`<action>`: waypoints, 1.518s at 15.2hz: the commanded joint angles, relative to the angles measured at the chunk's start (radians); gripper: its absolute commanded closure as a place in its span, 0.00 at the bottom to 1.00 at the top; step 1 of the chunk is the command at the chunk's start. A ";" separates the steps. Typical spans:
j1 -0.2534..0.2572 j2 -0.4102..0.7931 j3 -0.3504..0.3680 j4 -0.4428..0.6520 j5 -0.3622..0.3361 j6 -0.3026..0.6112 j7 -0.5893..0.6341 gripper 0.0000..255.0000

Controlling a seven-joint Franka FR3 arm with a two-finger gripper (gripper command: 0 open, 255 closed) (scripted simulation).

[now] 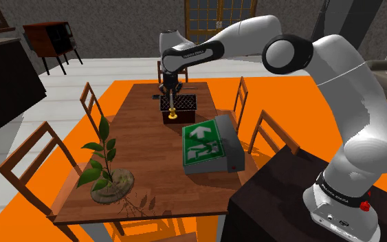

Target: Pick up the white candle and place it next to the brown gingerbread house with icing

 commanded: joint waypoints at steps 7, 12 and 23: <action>-0.001 0.035 -0.010 -0.048 -0.014 0.082 0.017 1.00; 0.000 0.064 -0.017 -0.065 -0.024 0.127 0.026 1.00; 0.008 0.144 -0.036 -0.073 -0.044 0.215 0.044 1.00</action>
